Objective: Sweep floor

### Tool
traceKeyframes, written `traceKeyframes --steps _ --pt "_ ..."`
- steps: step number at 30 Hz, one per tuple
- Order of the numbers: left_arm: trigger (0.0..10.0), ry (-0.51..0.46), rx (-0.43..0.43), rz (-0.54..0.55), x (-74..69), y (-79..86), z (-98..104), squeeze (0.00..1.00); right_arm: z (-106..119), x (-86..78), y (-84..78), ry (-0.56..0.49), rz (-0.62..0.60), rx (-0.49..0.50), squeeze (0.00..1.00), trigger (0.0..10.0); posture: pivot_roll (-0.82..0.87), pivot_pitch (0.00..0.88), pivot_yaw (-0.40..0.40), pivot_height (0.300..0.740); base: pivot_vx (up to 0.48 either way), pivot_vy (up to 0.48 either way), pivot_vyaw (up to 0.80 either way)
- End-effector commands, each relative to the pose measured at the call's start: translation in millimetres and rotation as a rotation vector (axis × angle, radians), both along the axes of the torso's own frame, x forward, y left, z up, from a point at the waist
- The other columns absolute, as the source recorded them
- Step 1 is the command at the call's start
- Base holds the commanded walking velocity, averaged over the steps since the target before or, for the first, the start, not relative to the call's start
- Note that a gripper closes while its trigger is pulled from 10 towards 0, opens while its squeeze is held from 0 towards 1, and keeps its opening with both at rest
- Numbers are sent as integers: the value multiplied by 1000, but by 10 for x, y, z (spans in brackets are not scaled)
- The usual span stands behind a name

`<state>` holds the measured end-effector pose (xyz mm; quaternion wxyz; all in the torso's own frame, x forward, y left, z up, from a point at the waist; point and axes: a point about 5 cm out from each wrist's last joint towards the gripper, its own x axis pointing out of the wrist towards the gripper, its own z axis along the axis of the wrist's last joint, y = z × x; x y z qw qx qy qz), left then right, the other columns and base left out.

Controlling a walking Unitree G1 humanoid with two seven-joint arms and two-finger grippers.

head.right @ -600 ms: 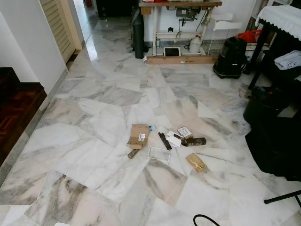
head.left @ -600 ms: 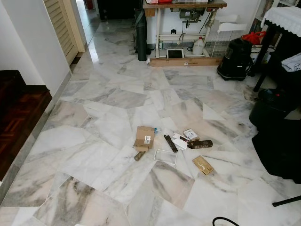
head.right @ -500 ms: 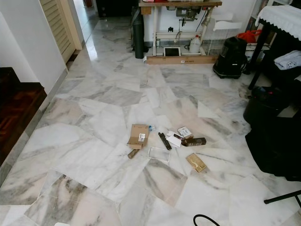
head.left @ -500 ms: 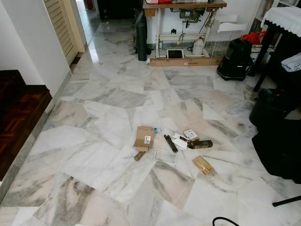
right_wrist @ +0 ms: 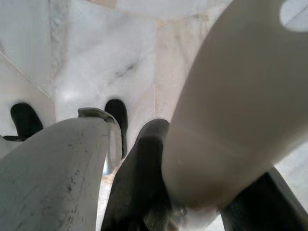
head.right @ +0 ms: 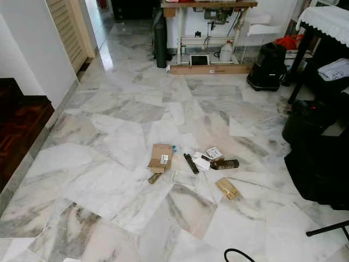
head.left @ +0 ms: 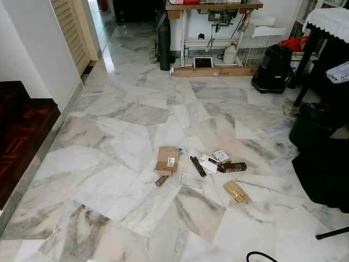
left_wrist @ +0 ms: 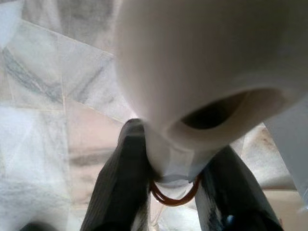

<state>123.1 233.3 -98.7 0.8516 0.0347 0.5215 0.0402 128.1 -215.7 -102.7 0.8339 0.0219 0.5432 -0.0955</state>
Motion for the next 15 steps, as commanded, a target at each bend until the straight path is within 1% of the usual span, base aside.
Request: traceKeyframes --steps 1,3,7,9,12,15 --pt "10000 -130 -139 133 197 -133 51 0 111 356 210 -159 90 29 0 10000 45 124 -36 740 0 0 0" --pt "10000 -146 -150 124 312 -263 66 0 113 362 224 -162 98 30 0 10000 45 124 -36 740 0 0 0" --pt "10000 -155 -155 121 377 -330 79 0 114 360 212 -163 99 30 0 10000 47 122 -36 740 0 0 0" --pt "10000 -152 -155 122 347 -311 71 0 114 360 211 -163 99 31 0 10000 47 122 -36 740 0 0 0" --pt "10000 -152 -160 132 264 -238 57 0 114 360 217 -168 102 29 0 10000 44 122 -36 740 0 0 0" --pt "10000 -151 -161 130 242 -221 53 0 115 364 222 -171 105 26 0 10000 40 119 -36 740 0 0 0"
